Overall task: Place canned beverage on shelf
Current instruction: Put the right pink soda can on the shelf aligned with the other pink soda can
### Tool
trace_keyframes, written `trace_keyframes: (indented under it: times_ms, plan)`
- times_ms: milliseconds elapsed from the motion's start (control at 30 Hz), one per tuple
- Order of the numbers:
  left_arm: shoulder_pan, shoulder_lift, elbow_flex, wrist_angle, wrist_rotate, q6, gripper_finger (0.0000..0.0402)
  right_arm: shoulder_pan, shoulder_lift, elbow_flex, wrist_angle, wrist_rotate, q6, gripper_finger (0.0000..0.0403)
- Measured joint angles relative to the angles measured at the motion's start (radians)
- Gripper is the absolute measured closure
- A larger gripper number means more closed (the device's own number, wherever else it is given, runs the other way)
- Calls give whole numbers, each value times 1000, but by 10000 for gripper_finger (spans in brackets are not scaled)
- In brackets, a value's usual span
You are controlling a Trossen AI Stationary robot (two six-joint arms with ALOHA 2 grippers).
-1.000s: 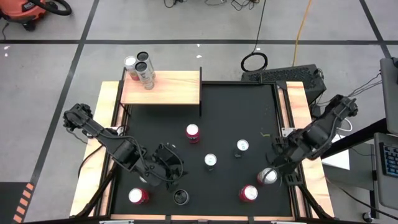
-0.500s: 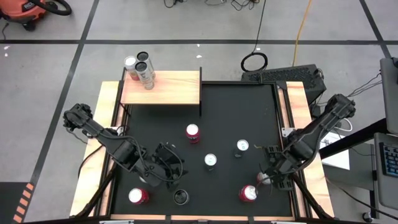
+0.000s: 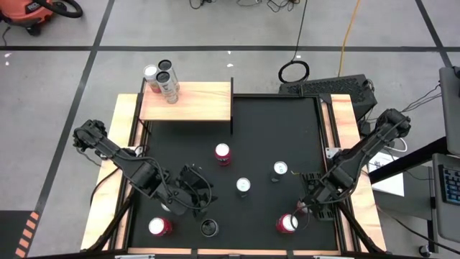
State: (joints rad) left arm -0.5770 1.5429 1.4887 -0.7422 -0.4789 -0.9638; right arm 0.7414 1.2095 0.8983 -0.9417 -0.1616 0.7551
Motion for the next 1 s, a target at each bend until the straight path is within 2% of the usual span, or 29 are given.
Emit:
trace_keyframes:
  times_ms: [500, 1000]
  plan:
    - [25, 0, 0, -3, -2, 10, 174, 0, -1, -16, 39, 26, -10, 114]
    - [40, 0, 0, -2, -41, 3, 174, 0, -19, -17, 29, 28, -19, 123]
